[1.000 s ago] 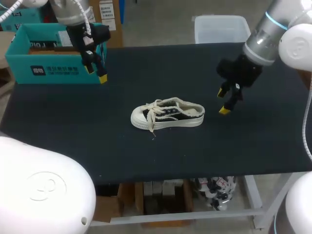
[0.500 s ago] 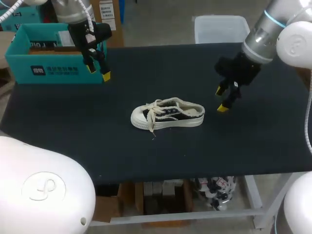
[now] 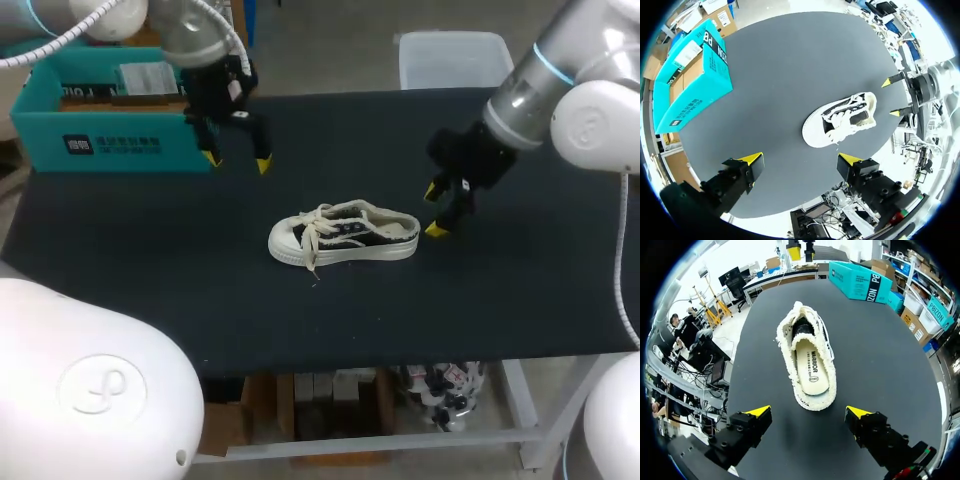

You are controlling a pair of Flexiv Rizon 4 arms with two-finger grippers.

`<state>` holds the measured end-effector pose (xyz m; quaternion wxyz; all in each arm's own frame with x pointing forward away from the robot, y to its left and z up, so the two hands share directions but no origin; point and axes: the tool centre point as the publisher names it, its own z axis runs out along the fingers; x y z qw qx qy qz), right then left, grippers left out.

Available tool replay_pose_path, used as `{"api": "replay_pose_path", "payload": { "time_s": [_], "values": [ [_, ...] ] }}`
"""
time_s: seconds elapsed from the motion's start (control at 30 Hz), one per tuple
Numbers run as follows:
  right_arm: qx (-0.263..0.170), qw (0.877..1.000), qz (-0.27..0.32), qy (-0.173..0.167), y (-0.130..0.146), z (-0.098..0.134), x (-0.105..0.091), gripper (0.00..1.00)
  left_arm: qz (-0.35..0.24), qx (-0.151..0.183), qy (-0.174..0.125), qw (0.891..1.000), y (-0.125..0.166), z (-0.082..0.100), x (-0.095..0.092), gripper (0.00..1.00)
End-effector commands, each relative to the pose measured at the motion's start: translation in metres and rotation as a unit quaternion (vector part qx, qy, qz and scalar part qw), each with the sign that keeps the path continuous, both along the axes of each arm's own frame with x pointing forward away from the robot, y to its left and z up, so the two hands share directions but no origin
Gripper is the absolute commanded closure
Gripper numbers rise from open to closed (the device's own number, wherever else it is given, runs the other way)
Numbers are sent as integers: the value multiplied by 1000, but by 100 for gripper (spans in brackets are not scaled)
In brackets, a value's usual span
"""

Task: Open the shoe tongue, take the insole out of the shoe, put the insole back into the shoe, and pack the shoe into the shoebox

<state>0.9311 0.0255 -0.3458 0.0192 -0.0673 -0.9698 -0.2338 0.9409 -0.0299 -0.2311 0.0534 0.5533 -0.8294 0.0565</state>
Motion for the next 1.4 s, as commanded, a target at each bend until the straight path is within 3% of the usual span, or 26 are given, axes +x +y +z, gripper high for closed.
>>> {"api": "replay_pose_path", "payload": {
  "time_s": [0.03, 0.27, 0.73, 1.4],
  "values": [
    [7, 1000, -10, -8, 2, -12, -2, 0, 12, 38, -25, 999, -15, -3, -11, 0],
    [28, 999, -16, -8, 7, -26, 3, 0, 11, 21, -11, 1000, -31, -2, -19, 0],
    [59, 998, -22, 11, 20, -53, 19, 0, -5, 17, 9, 1000, -50, -15, -26, 0],
    [91, 995, -18, 29, 39, -79, 14, 0, -14, 17, 21, 1000, -67, -27, -22, 0]
  ]
}}
